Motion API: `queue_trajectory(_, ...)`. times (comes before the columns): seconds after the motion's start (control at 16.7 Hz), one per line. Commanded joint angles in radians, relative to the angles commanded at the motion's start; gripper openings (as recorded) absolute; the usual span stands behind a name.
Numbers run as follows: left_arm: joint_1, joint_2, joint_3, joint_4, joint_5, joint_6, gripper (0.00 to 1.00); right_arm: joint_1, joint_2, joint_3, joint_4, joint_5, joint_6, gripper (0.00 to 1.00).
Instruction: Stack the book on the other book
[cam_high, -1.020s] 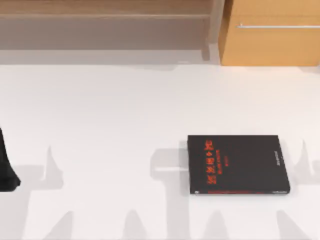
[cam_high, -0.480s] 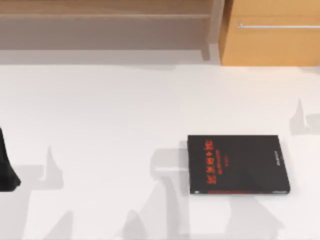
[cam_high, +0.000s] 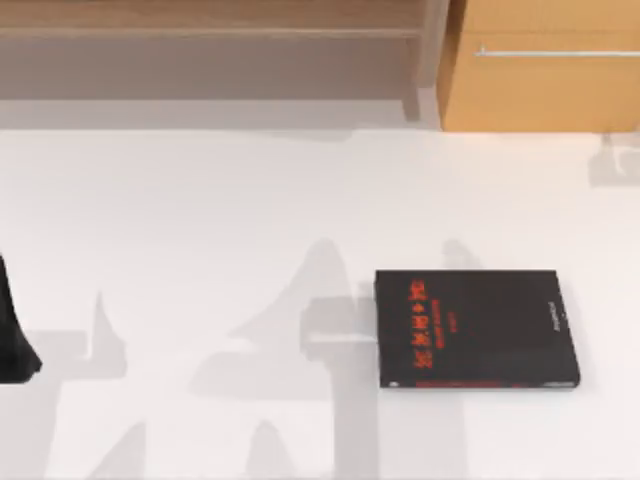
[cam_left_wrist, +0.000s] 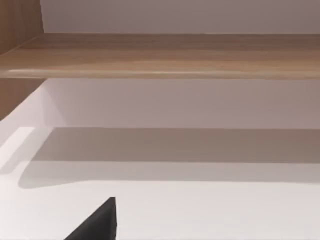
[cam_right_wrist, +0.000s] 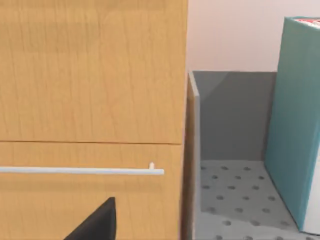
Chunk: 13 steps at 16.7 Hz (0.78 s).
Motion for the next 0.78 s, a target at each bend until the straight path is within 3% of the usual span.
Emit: queue_trajectory(0.78,0.000,0.000,0.000,0.000,0.000,0.000,1.00,-0.157,0.761,0.526,0.238,-0.146,-0.002,1.00)
